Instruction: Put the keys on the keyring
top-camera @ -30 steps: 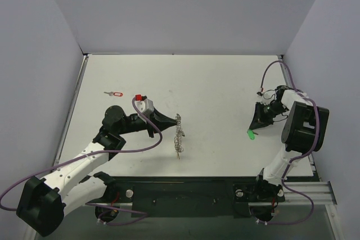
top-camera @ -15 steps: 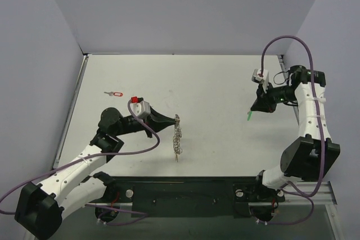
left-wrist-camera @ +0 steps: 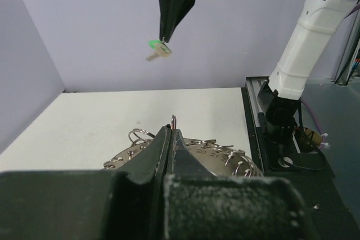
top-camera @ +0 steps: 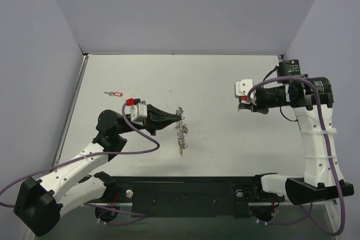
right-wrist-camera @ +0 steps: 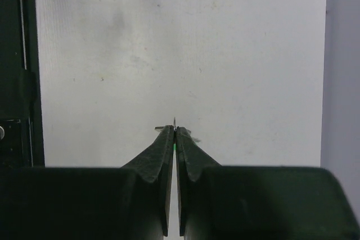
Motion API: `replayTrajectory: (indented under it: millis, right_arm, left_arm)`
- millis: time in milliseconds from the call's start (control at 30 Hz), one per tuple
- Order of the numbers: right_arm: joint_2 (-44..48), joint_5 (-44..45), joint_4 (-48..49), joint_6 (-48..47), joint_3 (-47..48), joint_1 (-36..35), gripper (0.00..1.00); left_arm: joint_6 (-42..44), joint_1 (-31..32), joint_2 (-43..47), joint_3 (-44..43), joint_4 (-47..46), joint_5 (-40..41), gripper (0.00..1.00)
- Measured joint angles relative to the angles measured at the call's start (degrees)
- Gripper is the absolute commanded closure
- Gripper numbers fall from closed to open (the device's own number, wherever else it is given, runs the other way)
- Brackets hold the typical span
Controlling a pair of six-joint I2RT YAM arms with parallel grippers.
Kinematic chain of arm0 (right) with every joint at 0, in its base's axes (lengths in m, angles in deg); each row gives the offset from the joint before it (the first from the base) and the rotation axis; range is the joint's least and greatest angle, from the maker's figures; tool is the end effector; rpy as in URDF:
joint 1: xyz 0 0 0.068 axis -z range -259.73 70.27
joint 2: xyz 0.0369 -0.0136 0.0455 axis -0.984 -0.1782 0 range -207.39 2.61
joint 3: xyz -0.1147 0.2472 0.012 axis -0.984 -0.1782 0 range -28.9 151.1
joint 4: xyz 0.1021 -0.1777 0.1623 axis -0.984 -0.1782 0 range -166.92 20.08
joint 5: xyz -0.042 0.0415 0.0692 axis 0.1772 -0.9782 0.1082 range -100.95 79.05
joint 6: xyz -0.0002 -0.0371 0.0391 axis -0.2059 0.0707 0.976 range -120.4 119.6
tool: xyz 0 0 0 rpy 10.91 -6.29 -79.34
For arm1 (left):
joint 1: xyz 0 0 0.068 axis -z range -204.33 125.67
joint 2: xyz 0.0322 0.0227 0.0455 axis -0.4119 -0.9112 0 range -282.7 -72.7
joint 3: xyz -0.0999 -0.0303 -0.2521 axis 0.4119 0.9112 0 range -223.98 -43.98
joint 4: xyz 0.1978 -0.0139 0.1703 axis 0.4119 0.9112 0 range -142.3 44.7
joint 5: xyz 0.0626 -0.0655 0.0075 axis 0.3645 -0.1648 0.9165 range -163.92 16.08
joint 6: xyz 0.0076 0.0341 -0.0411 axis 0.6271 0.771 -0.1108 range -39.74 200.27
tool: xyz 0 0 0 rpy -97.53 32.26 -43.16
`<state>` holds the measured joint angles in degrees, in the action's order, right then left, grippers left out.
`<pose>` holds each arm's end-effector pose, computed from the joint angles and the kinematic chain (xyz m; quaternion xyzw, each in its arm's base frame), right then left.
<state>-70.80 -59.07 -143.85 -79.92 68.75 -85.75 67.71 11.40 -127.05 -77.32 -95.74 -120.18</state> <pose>0.2027 0.0479 0.4472 -0.6852 0.5339 0.1183 0.4811 0.1534 -0.1419 0.3339 0.4225 0.4354 -0.5119 0.6081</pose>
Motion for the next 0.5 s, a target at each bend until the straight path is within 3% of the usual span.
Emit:
replayTrajectory:
  millis: [233, 500]
  right_arm:
    - [8.11, 0.85, 1.07, 3.78, -8.81, -15.72, 1.00]
    - [14.40, 8.94, 19.80, 20.09, -21.68, -32.15, 1.00]
  left_arm:
    - [3.91, 0.50, -2.78, -0.55, -5.25, -0.55, 1.00]
    - [8.98, 1.36, -1.84, 2.75, -6.49, -1.11, 1.00]
